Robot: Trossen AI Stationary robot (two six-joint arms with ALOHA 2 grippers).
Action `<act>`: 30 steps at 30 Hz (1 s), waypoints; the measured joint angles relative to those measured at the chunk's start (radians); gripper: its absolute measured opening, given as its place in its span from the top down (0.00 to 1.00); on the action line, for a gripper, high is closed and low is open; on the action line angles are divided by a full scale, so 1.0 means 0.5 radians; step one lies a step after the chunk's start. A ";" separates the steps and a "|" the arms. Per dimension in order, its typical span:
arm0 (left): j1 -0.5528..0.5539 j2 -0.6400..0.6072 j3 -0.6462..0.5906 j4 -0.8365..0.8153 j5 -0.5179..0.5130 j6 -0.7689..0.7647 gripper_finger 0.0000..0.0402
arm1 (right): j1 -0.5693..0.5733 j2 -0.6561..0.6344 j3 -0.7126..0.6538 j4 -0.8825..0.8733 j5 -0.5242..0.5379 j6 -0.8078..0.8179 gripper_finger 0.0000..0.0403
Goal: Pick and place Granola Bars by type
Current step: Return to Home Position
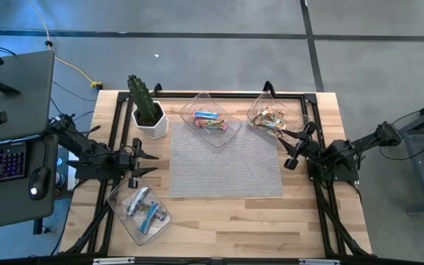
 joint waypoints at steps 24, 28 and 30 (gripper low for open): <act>-0.014 0.002 0.000 0.000 0.022 0.001 0.61 | 0.000 0.000 0.001 0.000 0.000 0.000 0.69; -0.014 0.002 0.000 0.000 0.026 0.000 0.61 | 0.000 0.000 0.001 0.000 0.000 0.000 0.69; -0.014 0.001 0.000 0.000 0.026 0.000 0.61 | 0.000 0.000 0.001 0.000 0.000 0.000 0.69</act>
